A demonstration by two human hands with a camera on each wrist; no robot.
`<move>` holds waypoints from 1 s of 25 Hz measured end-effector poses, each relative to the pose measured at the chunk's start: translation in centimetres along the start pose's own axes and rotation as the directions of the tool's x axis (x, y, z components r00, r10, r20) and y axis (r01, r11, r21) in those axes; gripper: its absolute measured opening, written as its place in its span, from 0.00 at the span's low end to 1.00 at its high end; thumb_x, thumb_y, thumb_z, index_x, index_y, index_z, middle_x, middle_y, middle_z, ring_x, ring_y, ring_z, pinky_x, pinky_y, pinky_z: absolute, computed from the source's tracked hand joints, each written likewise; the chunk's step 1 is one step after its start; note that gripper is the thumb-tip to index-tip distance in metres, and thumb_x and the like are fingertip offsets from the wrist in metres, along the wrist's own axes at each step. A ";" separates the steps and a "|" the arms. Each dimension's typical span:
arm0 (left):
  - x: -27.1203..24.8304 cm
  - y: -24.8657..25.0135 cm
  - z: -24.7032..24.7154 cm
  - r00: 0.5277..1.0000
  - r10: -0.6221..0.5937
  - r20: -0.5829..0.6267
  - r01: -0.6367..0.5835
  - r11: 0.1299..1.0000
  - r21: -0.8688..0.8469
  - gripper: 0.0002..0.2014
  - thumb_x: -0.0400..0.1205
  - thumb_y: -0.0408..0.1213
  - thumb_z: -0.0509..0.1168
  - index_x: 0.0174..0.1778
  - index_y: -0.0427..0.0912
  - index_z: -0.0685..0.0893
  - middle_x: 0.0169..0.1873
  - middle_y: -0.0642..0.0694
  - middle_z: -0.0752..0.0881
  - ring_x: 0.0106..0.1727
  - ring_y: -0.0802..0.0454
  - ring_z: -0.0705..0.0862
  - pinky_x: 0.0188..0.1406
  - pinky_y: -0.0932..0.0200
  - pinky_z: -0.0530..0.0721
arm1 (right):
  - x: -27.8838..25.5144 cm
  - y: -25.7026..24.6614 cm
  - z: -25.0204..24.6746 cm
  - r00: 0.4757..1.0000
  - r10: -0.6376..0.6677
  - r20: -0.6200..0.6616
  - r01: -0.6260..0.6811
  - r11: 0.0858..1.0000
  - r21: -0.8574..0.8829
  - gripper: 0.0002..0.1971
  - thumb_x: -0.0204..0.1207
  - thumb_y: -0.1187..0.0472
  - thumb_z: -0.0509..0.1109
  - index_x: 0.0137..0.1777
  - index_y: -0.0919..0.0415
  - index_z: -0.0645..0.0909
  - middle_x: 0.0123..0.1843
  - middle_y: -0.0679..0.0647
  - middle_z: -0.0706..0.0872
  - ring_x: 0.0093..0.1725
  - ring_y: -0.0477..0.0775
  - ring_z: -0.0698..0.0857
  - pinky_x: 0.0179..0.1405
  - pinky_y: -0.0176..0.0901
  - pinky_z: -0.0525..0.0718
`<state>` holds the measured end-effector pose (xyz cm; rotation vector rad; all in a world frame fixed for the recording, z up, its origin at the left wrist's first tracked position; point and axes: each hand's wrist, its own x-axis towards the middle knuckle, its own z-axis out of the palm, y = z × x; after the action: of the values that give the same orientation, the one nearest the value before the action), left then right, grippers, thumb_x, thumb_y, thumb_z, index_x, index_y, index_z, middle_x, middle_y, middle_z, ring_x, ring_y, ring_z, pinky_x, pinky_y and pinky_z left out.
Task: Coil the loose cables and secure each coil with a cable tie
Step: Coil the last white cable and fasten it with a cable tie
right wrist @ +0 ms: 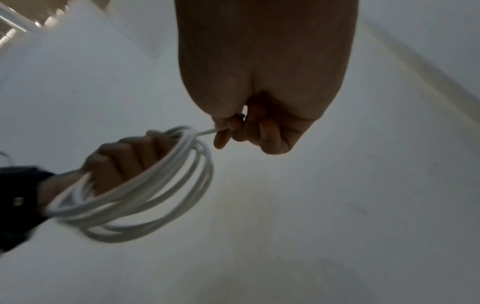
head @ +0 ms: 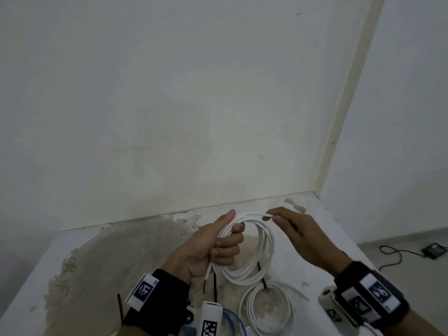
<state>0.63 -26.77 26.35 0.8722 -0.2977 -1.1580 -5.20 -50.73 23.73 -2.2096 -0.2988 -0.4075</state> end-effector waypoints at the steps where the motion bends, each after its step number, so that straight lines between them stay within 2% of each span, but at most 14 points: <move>1: 0.2 -0.1 0.0 1.000 0.016 -0.021 -0.016 1.000 0.004 0.19 0.85 0.55 0.57 0.36 0.45 0.73 0.17 0.54 0.61 0.13 0.62 0.59 0.13 0.67 0.53 | -0.5 0.7 1.1 0.999 0.037 -0.014 -0.036 0.998 0.055 0.11 0.88 0.47 0.59 0.55 0.39 0.84 0.42 0.51 0.88 0.37 0.54 0.84 0.37 0.51 0.81; 3: 0.6 -0.6 0.1 0.998 0.017 -0.052 -0.017 1.000 -0.002 0.19 0.86 0.54 0.55 0.35 0.44 0.73 0.16 0.54 0.62 0.13 0.62 0.59 0.11 0.68 0.55 | -1.0 0.7 2.7 0.992 0.122 -0.042 -0.111 0.973 0.204 0.13 0.89 0.55 0.59 0.58 0.43 0.86 0.47 0.47 0.89 0.40 0.45 0.86 0.38 0.45 0.82; 5: 1.0 -0.8 -0.1 0.998 -0.002 -0.059 0.000 1.000 -0.022 0.20 0.86 0.53 0.54 0.35 0.44 0.73 0.15 0.54 0.63 0.12 0.62 0.59 0.10 0.69 0.55 | -1.1 -0.1 3.2 0.984 0.176 -0.004 -0.164 0.926 0.340 0.16 0.90 0.57 0.55 0.64 0.50 0.86 0.56 0.46 0.91 0.53 0.46 0.90 0.50 0.43 0.87; 6: 1.1 -0.8 -0.1 0.997 -0.002 -0.071 0.001 1.000 -0.020 0.20 0.86 0.53 0.54 0.35 0.44 0.74 0.15 0.54 0.62 0.12 0.62 0.58 0.10 0.68 0.55 | -1.2 -0.4 3.4 0.983 0.180 0.024 -0.175 0.911 0.373 0.17 0.89 0.55 0.55 0.65 0.53 0.85 0.57 0.48 0.91 0.54 0.49 0.90 0.53 0.43 0.88; 9: 1.6 -1.2 0.1 0.983 0.036 -0.179 -0.029 0.999 0.045 0.19 0.85 0.52 0.57 0.33 0.43 0.76 0.15 0.53 0.61 0.12 0.61 0.56 0.10 0.68 0.52 | -1.9 -0.7 4.3 0.979 0.193 0.059 -0.201 0.912 0.358 0.17 0.86 0.48 0.57 0.58 0.57 0.84 0.43 0.55 0.90 0.41 0.56 0.90 0.45 0.53 0.88; 11: 2.5 -2.3 -0.1 0.943 0.140 -0.302 -0.080 0.976 0.203 0.19 0.84 0.52 0.58 0.36 0.40 0.80 0.15 0.52 0.62 0.12 0.59 0.59 0.11 0.66 0.56 | -2.7 -0.4 5.5 0.969 0.248 0.002 -0.234 0.909 0.345 0.18 0.87 0.46 0.54 0.51 0.57 0.81 0.31 0.52 0.83 0.30 0.54 0.85 0.35 0.56 0.84; 13: 3.2 -3.5 -0.8 0.871 0.308 -0.383 -0.068 0.848 0.526 0.19 0.88 0.49 0.55 0.51 0.39 0.85 0.18 0.50 0.69 0.16 0.55 0.67 0.17 0.61 0.68 | -3.5 0.2 6.5 0.945 0.321 -0.066 -0.278 0.892 0.355 0.20 0.85 0.43 0.52 0.47 0.57 0.77 0.25 0.50 0.78 0.25 0.51 0.79 0.29 0.54 0.80; 15: 3.9 -4.6 -1.0 0.841 0.368 -0.397 0.000 0.733 0.680 0.17 0.90 0.46 0.51 0.66 0.44 0.80 0.24 0.49 0.76 0.24 0.52 0.77 0.26 0.55 0.77 | -4.4 1.2 7.1 0.916 0.392 -0.087 -0.330 0.857 0.396 0.20 0.86 0.43 0.52 0.45 0.58 0.75 0.23 0.50 0.75 0.24 0.52 0.76 0.28 0.55 0.79; 16: 4.3 -5.0 -0.9 0.841 0.354 -0.409 0.023 0.732 0.681 0.17 0.90 0.47 0.51 0.64 0.44 0.80 0.26 0.48 0.77 0.25 0.51 0.79 0.28 0.54 0.79 | -4.7 1.8 7.3 0.901 0.425 -0.089 -0.352 0.835 0.423 0.20 0.87 0.45 0.51 0.45 0.59 0.75 0.23 0.50 0.74 0.24 0.53 0.75 0.27 0.56 0.79; 17: 4.7 -5.5 -0.6 0.844 0.325 -0.427 0.043 0.752 0.658 0.17 0.89 0.48 0.51 0.57 0.43 0.82 0.25 0.49 0.76 0.24 0.50 0.78 0.28 0.54 0.78 | -5.1 2.4 7.5 0.888 0.452 -0.090 -0.371 0.816 0.443 0.20 0.89 0.46 0.51 0.45 0.59 0.75 0.22 0.50 0.73 0.24 0.53 0.74 0.28 0.57 0.79; 19: 5.6 -6.2 0.2 0.849 0.241 -0.471 0.082 0.819 0.567 0.23 0.89 0.53 0.51 0.46 0.40 0.84 0.23 0.50 0.69 0.20 0.53 0.70 0.25 0.56 0.71 | -5.8 3.5 7.8 0.869 0.486 -0.096 -0.401 0.804 0.440 0.20 0.90 0.47 0.50 0.46 0.59 0.75 0.23 0.49 0.73 0.23 0.52 0.74 0.29 0.62 0.81; 21: 6.6 -6.5 0.6 0.856 0.133 -0.499 0.146 0.865 0.481 0.25 0.88 0.54 0.53 0.44 0.36 0.83 0.23 0.51 0.64 0.20 0.55 0.63 0.21 0.60 0.64 | -6.7 4.4 7.7 0.865 0.495 -0.081 -0.421 0.804 0.420 0.21 0.89 0.44 0.49 0.45 0.56 0.76 0.25 0.48 0.75 0.26 0.52 0.76 0.32 0.63 0.81; 24: 7.3 -6.2 0.3 0.871 0.063 -0.487 0.201 0.859 0.471 0.21 0.87 0.55 0.54 0.38 0.42 0.73 0.24 0.50 0.60 0.21 0.55 0.58 0.21 0.61 0.57 | -7.5 5.2 6.0 0.884 0.462 0.069 -0.443 0.783 0.437 0.20 0.90 0.44 0.51 0.49 0.52 0.81 0.33 0.48 0.81 0.34 0.55 0.82 0.38 0.58 0.82; 25: 7.5 -6.2 0.1 0.873 0.056 -0.485 0.213 0.850 0.481 0.21 0.87 0.55 0.54 0.37 0.43 0.72 0.25 0.50 0.60 0.21 0.55 0.57 0.21 0.60 0.56 | -7.7 6.0 4.8 0.876 0.459 0.149 -0.474 0.761 0.443 0.19 0.91 0.47 0.51 0.52 0.52 0.83 0.37 0.47 0.84 0.38 0.54 0.84 0.37 0.51 0.83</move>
<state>-0.54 -34.30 20.30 1.6427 -0.1584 -0.8986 -9.27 -51.22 13.62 -1.7247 0.1404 -0.0109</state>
